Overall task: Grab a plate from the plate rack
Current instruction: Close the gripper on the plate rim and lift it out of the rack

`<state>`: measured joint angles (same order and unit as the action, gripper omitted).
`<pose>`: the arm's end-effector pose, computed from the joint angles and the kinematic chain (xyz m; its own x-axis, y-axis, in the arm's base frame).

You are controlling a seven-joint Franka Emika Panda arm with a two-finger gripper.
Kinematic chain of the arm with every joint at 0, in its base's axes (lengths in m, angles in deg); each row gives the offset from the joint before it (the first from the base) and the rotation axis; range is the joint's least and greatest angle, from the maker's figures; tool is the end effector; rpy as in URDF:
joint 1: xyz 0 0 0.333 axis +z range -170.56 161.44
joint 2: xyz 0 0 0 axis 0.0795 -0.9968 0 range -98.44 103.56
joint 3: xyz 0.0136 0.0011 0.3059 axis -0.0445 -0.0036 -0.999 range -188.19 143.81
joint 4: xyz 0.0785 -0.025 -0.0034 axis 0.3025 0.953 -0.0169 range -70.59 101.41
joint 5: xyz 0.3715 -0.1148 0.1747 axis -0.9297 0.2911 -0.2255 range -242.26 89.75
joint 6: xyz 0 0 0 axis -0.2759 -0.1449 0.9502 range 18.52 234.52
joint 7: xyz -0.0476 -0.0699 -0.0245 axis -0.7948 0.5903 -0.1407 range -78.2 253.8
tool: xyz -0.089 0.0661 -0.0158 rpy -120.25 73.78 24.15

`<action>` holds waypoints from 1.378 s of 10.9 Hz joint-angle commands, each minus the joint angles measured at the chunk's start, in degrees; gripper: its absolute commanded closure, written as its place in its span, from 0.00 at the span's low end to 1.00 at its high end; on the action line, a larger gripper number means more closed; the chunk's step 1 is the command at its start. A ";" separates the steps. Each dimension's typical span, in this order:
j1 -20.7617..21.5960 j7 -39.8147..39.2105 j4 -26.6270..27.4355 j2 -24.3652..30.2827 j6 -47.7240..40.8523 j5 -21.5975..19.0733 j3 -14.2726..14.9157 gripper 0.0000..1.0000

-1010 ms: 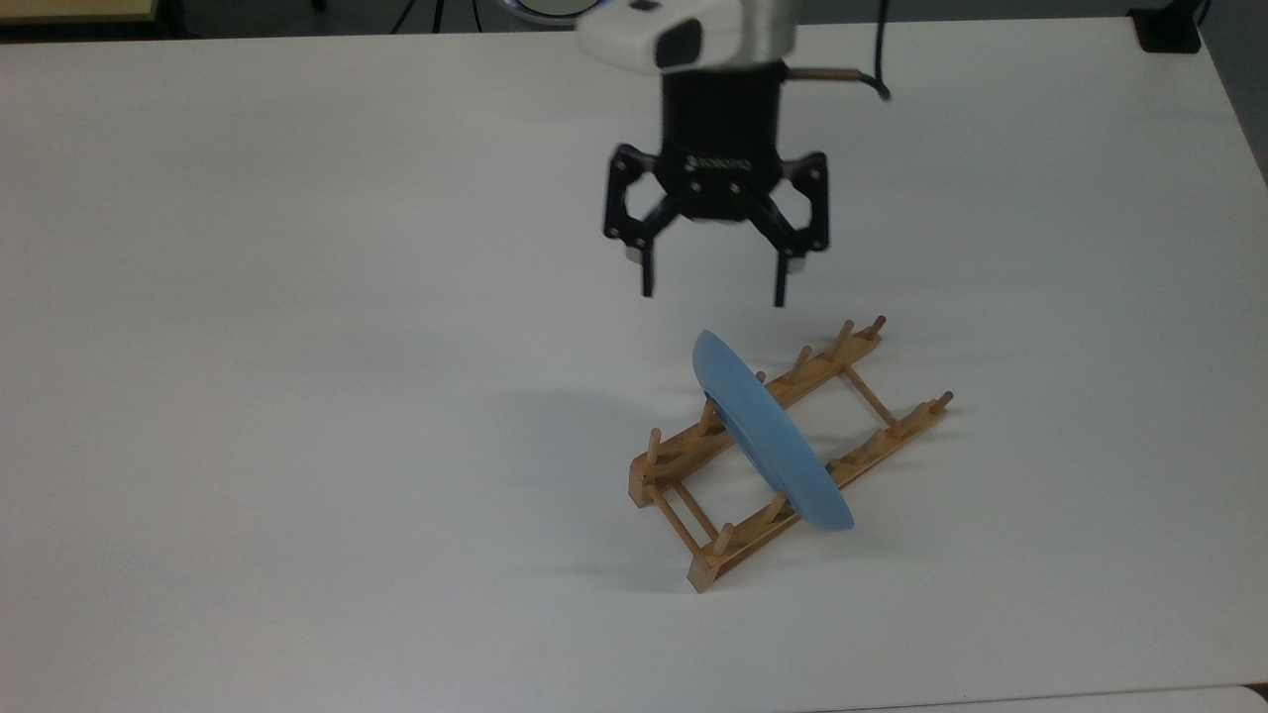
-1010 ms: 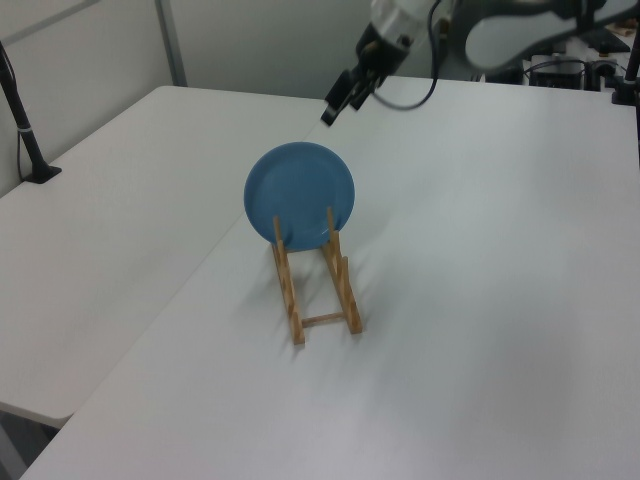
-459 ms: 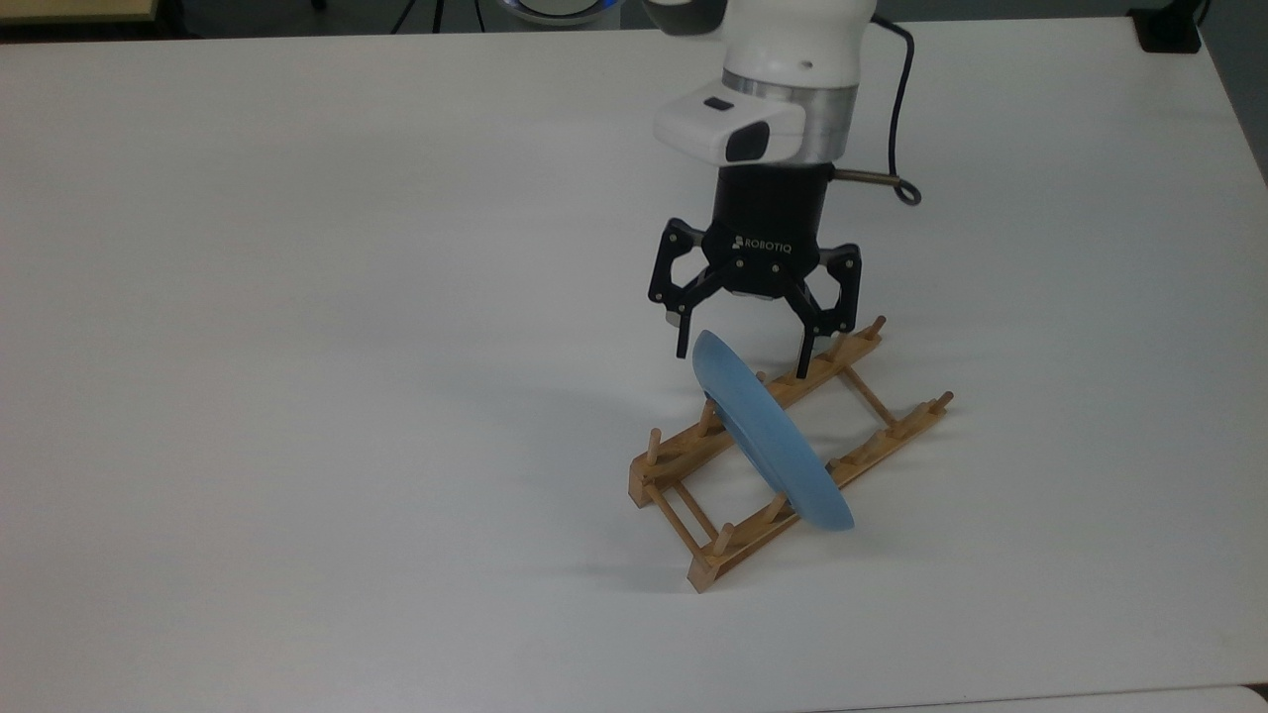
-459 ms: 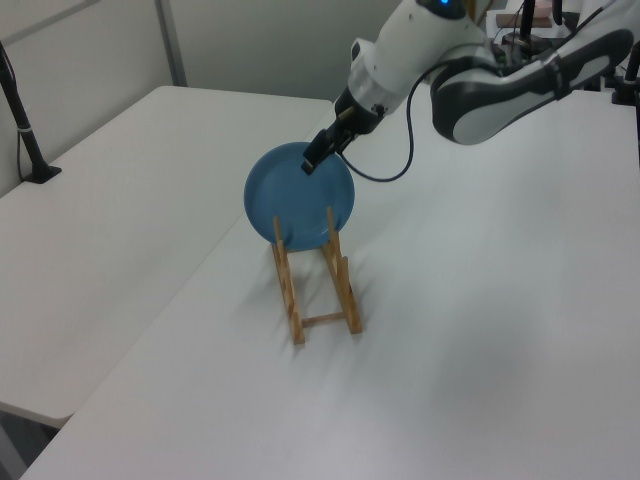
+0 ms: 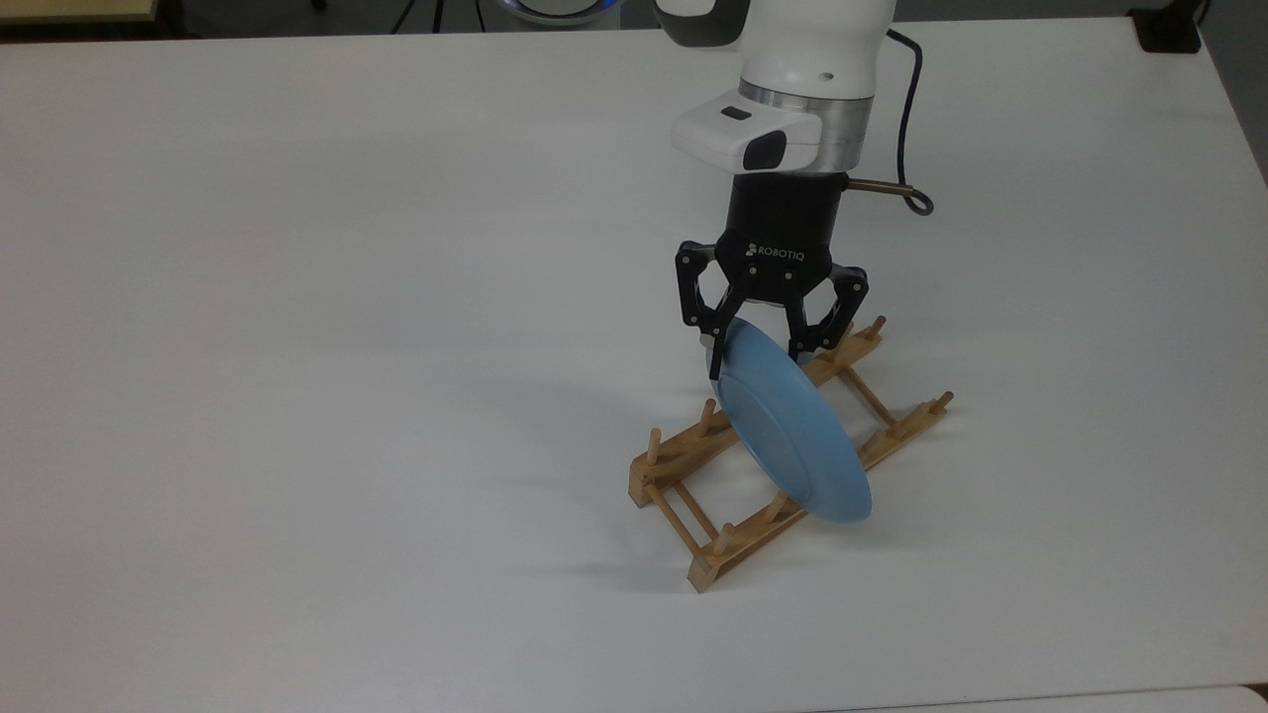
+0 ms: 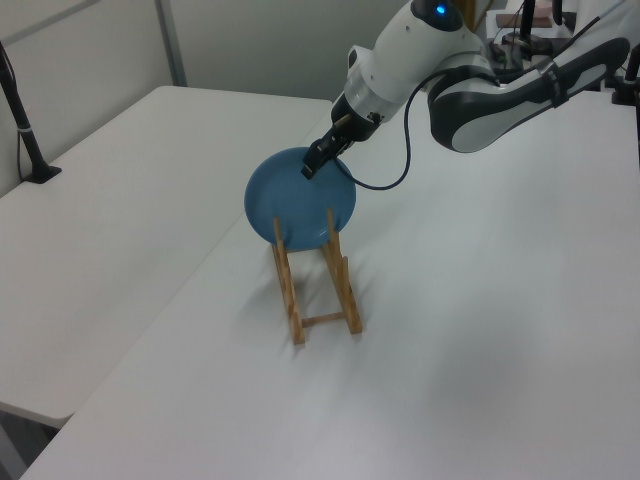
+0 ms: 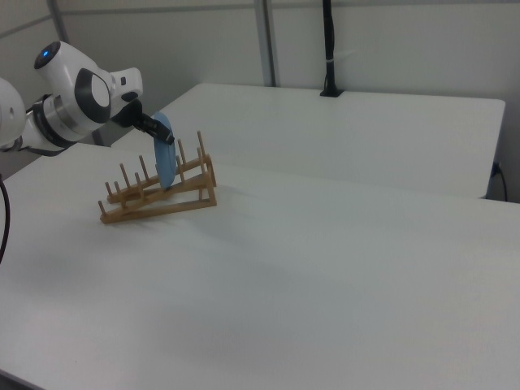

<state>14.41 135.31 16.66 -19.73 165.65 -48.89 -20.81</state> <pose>0.7059 0.2314 0.4457 0.7661 -0.1665 0.6207 -0.1798 -0.9828 -0.0417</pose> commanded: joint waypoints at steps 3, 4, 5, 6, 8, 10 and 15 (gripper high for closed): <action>0.45 1.62 -0.73 0.40 0.91 1.46 0.46 0.67; 0.37 1.54 -0.73 0.58 0.83 1.46 0.55 0.69; 0.28 1.27 -0.73 0.84 0.91 1.46 0.64 0.72; 0.10 1.18 -0.73 1.36 0.83 1.46 0.64 0.73; -0.16 0.92 -0.73 2.51 0.83 1.46 0.72 0.78; -0.60 0.48 -0.64 4.26 0.65 1.37 0.90 0.78; -3.41 -4.34 1.55 10.15 -4.33 -0.03 0.55 0.79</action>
<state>12.14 134.02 15.42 -13.51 165.23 -48.75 -20.25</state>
